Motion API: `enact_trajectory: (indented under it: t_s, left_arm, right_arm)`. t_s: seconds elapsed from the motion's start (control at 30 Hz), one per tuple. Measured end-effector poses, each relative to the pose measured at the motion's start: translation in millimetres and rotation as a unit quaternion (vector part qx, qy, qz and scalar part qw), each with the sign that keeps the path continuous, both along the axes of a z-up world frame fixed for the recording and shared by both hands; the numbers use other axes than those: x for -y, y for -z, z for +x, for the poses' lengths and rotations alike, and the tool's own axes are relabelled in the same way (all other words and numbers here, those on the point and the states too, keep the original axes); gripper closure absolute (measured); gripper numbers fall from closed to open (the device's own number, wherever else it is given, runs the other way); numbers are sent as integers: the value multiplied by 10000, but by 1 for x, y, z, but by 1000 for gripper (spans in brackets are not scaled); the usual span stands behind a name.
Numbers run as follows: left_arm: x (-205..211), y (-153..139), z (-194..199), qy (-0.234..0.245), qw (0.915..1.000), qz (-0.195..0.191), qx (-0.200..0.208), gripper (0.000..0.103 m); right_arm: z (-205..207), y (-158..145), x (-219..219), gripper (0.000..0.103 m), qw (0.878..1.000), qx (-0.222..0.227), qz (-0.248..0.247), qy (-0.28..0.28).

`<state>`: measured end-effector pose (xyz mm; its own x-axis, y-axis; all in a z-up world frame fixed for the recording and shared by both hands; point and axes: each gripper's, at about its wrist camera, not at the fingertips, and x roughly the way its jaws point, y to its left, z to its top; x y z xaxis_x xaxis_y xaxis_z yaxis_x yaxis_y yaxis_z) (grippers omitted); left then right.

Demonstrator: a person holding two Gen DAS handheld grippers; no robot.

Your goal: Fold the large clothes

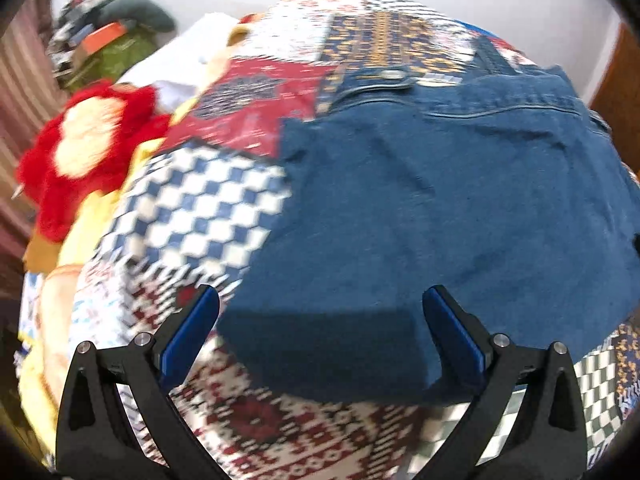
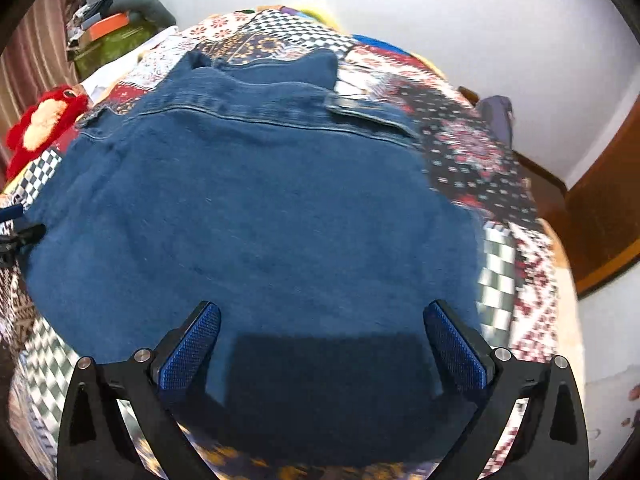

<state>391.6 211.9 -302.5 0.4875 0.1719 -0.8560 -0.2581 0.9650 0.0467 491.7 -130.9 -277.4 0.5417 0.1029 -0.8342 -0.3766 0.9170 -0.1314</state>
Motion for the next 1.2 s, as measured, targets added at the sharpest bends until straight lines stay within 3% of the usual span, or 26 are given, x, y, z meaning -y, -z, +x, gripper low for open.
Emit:
enact_trajectory:
  t_s: [0.13, 0.23, 0.33, 0.6, 0.83, 1.0, 1.2]
  left_arm:
    - [-21, -1, -22, -357, 9983, -463, 72, 0]
    - [-33, -1, -36, -595, 9950, -800, 74, 0]
    - [-43, -3, -50, -975, 9921, -787, 60, 0]
    - [-51, -38, -91, -1452, 9809, -1129, 633, 0]
    - [-32, -63, -102, -1220, 9692, -1752, 1229, 0]
    - [-16, -50, -90, -1011, 9637, -2193, 1138, 0]
    - [-7, 0, -63, -914, 9484, -2965, 648, 0]
  right_arm:
    - [-13, -5, 26, 1, 9994, 117, -162, 292]
    - [-19, -8, 46, 1, 9987, 19, 111, 494]
    - [-24, -13, 57, 1, 9971, -102, 371, 656]
    - [-51, -49, 33, 1, 9981, 442, 347, 250]
    - [-66, -87, -8, 1, 9932, 891, 713, -249]
    - [-65, -87, -41, 1, 9914, 928, 743, -555]
    - [-44, -49, -80, 1, 9932, 447, 531, -937]
